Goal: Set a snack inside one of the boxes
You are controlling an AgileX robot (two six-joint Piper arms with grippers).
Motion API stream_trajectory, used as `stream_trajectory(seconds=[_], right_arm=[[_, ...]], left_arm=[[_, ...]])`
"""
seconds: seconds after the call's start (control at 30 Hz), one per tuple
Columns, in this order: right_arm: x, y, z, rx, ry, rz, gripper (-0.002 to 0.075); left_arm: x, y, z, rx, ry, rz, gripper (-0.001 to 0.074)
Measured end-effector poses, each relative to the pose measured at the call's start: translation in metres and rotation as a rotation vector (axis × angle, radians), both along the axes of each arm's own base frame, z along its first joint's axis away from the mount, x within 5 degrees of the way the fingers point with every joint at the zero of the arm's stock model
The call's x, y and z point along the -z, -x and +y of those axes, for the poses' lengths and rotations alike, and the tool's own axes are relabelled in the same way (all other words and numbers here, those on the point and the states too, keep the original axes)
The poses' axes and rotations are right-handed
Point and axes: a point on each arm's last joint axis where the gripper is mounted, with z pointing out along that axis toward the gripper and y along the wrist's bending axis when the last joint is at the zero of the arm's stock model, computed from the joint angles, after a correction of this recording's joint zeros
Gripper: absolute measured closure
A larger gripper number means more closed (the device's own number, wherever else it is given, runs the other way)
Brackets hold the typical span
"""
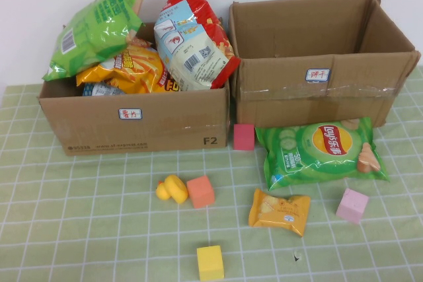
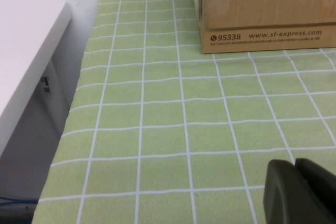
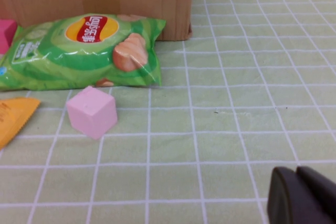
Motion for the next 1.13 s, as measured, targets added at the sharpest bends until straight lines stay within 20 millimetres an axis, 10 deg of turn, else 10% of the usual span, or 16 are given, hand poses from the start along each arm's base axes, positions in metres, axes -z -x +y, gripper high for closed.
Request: stream_trajectory(seconds=[1.13], right_arm=[[0.0,0.0,-0.0001,0.003,0.0,0.0,0.0728]], left_arm=[[0.0,0.0,0.0,0.0,0.0,0.0,0.0736]])
